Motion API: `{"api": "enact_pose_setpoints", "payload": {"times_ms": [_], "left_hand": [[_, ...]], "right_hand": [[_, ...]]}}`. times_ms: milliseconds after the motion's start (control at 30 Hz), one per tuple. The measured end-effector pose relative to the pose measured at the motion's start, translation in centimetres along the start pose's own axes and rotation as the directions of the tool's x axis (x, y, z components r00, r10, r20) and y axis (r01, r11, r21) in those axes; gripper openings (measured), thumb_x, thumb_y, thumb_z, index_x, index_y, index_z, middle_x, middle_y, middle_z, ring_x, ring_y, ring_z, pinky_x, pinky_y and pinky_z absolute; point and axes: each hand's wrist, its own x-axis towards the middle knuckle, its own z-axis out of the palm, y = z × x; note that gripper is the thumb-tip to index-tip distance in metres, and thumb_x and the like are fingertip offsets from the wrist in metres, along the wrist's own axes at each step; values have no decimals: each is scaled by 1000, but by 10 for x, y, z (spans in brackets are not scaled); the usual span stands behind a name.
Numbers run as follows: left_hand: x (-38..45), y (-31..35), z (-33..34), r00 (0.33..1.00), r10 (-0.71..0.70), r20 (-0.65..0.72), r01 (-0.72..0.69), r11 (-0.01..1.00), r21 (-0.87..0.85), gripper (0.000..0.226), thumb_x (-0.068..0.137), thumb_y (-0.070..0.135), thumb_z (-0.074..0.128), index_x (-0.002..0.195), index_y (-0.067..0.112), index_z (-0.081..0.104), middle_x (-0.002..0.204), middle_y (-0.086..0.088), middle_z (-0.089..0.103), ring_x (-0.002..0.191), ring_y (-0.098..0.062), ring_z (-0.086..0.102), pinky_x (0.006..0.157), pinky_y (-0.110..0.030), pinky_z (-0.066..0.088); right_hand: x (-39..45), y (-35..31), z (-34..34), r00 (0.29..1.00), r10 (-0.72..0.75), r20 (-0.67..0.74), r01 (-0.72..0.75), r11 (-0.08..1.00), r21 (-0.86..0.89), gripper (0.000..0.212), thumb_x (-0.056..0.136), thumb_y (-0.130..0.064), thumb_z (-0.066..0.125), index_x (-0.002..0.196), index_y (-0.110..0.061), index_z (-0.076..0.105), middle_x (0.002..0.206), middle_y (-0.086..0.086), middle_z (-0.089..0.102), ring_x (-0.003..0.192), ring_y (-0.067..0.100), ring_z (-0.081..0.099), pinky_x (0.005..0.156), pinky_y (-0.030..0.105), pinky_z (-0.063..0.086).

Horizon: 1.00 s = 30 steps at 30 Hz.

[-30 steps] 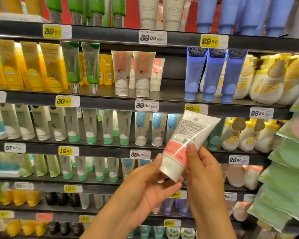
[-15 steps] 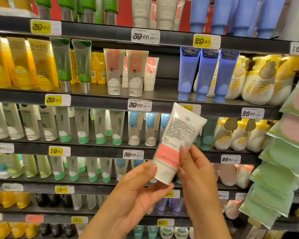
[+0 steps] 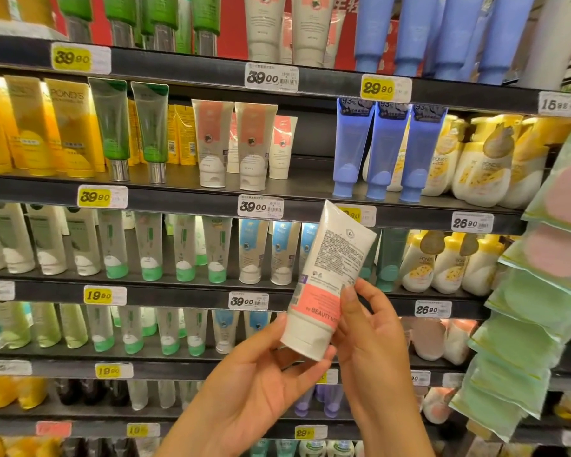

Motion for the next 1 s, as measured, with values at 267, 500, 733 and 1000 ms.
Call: {"api": "enact_pose_setpoints", "payload": {"times_ms": [267, 500, 733, 1000], "left_hand": [[-1, -1, -3, 974, 157, -166, -104, 951, 291, 51, 62, 1, 69, 111, -5, 59, 99, -24, 69, 79, -30, 70, 64, -45, 59], [-3, 3, -1, 994, -47, -104, 48, 999, 12, 38, 72, 20, 64, 97, -9, 70, 104, -31, 65, 81, -39, 69, 67, -45, 59], [-1, 0, -2, 991, -36, -130, 39, 999, 18, 30, 66, 11, 66, 86, -12, 71, 95, -35, 65, 77, -44, 68, 58, -48, 59], [3, -8, -9, 951, 262, -166, -149, 856, 494, 43, 60, 8, 74, 102, 4, 70, 98, -19, 71, 73, -23, 69, 58, -31, 57]], "right_hand": [[1, 4, -2, 995, 55, 78, -43, 988, -147, 52, 63, -43, 67, 104, -12, 64, 90, 1, 72, 82, 12, 68, 73, 27, 56], [0, 10, -5, 993, 80, 84, -86, 994, 64, 42, 74, -33, 59, 105, -6, 66, 92, 11, 73, 80, 16, 68, 66, 25, 57], [2, 15, -13, 993, 102, 63, -111, 980, 163, 37, 79, -26, 54, 110, -9, 64, 98, 11, 72, 87, 18, 69, 73, 30, 58], [-1, 15, -19, 980, 171, 105, -166, 985, -48, 31, 82, -26, 54, 109, -14, 65, 101, 12, 72, 89, 24, 70, 67, 31, 58]]}}
